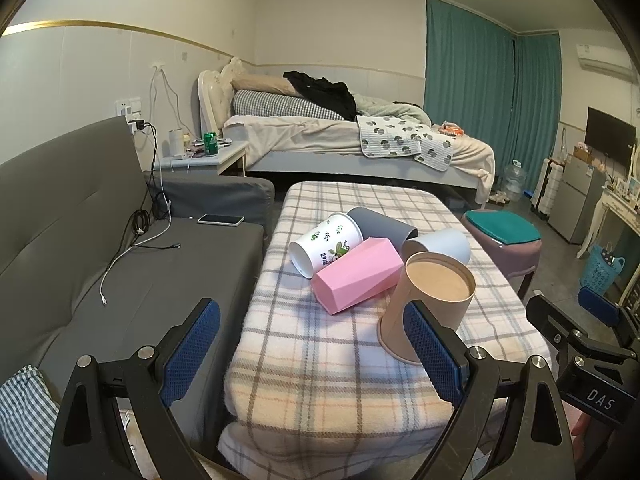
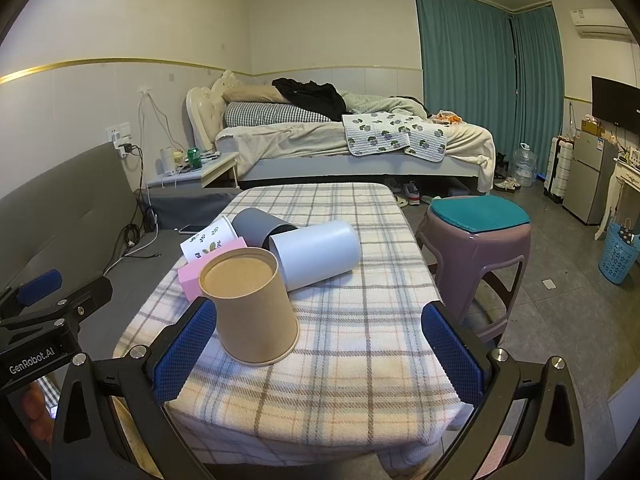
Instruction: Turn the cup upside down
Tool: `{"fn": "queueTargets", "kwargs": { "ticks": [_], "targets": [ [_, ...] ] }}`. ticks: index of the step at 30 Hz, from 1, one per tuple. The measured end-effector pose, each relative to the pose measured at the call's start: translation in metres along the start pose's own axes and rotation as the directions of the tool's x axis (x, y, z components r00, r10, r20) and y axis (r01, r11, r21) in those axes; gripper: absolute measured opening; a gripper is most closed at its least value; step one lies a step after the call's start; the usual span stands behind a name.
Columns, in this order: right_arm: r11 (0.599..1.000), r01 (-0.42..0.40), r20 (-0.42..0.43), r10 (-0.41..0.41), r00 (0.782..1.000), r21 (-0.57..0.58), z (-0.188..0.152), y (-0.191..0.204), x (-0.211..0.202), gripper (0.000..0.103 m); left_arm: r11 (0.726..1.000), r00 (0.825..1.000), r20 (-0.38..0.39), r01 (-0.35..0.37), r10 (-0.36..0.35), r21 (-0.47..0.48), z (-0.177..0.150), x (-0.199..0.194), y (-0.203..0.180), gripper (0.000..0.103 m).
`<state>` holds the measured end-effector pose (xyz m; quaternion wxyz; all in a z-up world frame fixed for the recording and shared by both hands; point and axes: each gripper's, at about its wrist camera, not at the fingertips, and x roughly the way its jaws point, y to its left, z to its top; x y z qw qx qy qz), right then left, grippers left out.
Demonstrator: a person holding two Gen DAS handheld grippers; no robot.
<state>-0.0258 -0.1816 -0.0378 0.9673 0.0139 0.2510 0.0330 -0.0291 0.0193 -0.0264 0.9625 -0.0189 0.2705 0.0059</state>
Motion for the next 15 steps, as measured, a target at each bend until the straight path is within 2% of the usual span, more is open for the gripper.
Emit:
{"fn": "queueTargets", "kwargs": {
  "ticks": [15],
  "targets": [
    [1.0, -0.001, -0.002, 0.001, 1.0, -0.001, -0.0003, 0.0003, -0.0002, 0.103, 1.0, 1.0, -0.007, 0.001, -0.001, -0.002, -0.0044, 0.0025, 0.0011, 0.096]
  ]
}}
